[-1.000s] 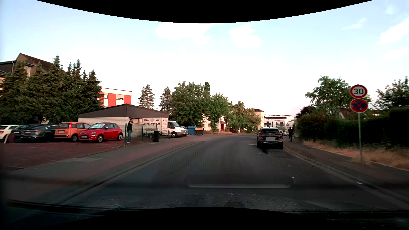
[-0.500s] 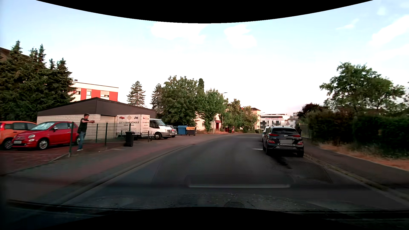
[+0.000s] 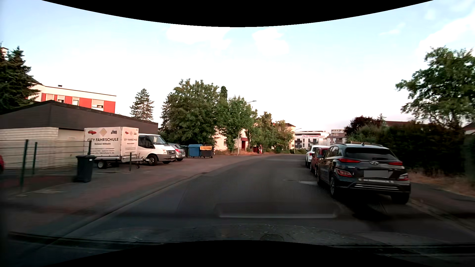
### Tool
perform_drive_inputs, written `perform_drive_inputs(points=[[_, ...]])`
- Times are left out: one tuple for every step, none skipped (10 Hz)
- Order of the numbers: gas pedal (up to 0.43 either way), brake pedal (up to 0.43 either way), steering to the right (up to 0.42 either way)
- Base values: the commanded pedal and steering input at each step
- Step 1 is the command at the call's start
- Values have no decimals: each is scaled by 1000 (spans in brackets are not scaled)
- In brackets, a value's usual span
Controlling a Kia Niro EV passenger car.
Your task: Follow the waypoints while adhering to traffic rules and regulations
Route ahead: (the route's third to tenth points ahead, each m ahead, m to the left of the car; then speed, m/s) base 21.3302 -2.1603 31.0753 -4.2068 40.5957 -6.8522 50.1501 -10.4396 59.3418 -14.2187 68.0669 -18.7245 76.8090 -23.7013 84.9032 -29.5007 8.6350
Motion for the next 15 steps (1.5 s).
perform_drive_inputs(points=[[8,0,45],[8,0,47],[8,0,49],[8,0,50],[8,0,49],[8,0,50],[8,0,50],[8,0,50],[8,0,49],[8,0,49],[8,0,48],[8,0,47],[8,0,45],[8,0,43],[8,0,42]])
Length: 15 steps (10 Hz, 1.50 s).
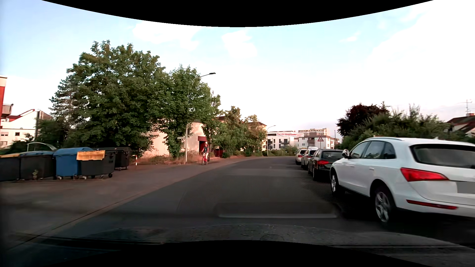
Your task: Follow the waypoints while adhering to traffic rules and regulations
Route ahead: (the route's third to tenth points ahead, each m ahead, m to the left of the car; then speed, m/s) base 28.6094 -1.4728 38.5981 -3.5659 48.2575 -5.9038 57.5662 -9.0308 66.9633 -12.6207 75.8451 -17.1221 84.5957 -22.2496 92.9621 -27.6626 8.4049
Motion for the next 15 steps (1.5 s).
perform_drive_inputs(points=[[8,0,42],[8,0,41],[8,0,39],[0,0,37],[0,0,35],[0,0,31],[0,0,30],[0,0,30],[0,0,30],[0,0,30],[0,0,30],[0,0,30],[0,0,30],[0,0,29],[0,0,27]])
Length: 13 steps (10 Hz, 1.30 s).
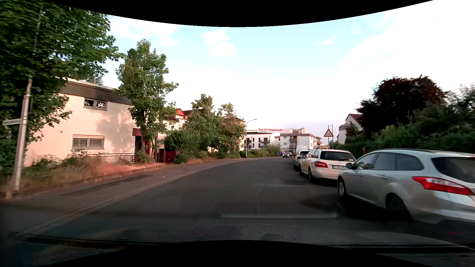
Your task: Follow the waypoints while adhering to traffic rules and regulations
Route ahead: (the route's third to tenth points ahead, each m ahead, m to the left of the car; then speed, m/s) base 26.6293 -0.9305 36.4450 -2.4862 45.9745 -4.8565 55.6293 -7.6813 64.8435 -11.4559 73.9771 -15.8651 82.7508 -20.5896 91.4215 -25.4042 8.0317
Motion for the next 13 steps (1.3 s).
perform_drive_inputs(points=[[0,0,24],[0,0,20],[0,0,20],[0,0,20],[0,0,20],[0,0,21],[0,0,21],[0,0,21],[0,0,24],[0,0,30],[0,0,31],[0,0,31],[0,0,31]])
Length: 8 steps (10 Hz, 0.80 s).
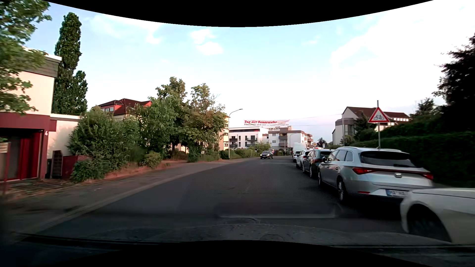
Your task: Follow the waypoints while adhering to traffic rules and regulations
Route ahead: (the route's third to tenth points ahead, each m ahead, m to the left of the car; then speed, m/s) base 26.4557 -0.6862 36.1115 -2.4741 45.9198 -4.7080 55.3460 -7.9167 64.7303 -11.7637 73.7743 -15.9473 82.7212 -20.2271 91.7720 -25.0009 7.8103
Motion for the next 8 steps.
perform_drive_inputs(points=[[0,0,31],[0,0,31],[0,0,31],[0,0,31],[0,0,31],[8,0,30],[8,0,30],[8,0,30]])
